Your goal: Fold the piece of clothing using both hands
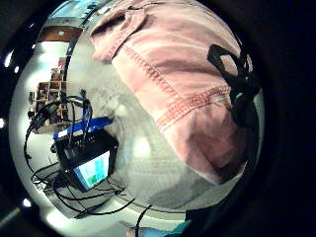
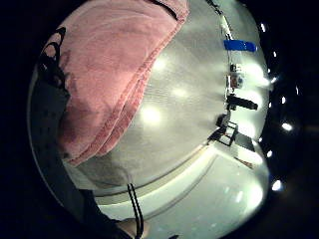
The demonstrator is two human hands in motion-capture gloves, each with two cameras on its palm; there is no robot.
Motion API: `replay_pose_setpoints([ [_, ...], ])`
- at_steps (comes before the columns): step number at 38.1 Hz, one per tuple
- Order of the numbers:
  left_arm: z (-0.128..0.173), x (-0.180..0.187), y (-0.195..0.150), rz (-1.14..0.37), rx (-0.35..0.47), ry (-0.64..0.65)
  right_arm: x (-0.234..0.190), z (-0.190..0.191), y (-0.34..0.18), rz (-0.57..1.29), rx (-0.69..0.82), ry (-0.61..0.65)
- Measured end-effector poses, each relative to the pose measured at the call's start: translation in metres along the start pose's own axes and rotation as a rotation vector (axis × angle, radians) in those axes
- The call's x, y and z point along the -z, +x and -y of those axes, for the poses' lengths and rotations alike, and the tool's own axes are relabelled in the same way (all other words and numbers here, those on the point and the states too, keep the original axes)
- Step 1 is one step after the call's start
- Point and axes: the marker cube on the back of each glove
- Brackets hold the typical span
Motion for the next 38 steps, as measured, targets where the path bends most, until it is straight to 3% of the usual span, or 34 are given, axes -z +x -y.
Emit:
replay_pose_setpoints([
  [3,-0.008,0.002,0.002,-0.006,-0.046,-0.021,0.003,-0.012,0.003,-0.028,0.008,-0.039],
  [8,-0.014,0.004,0.009,0.006,-0.191,0.004,0.003,-0.024,0.020,-0.012,0.110,-0.085],
  [14,-0.063,0.055,0.021,0.009,-0.288,-0.018,0.046,-0.061,0.043,-0.024,0.134,-0.033],
  [17,-0.072,0.081,0.020,0.004,-0.300,0.010,0.076,-0.080,0.050,-0.032,0.120,0.009],
  [21,-0.057,0.116,0.012,0.028,-0.249,0.071,0.111,-0.080,0.058,-0.038,0.081,0.073],
  [27,0.003,0.157,-0.002,0.068,-0.120,0.134,0.146,-0.038,0.067,-0.044,0.001,0.117],
  [33,0.078,0.161,-0.010,0.099,0.025,0.079,0.159,0.020,0.058,-0.034,-0.073,0.105],
  [38,0.105,0.142,-0.012,0.077,0.131,-0.035,0.149,0.047,0.050,-0.004,-0.145,0.044],
])
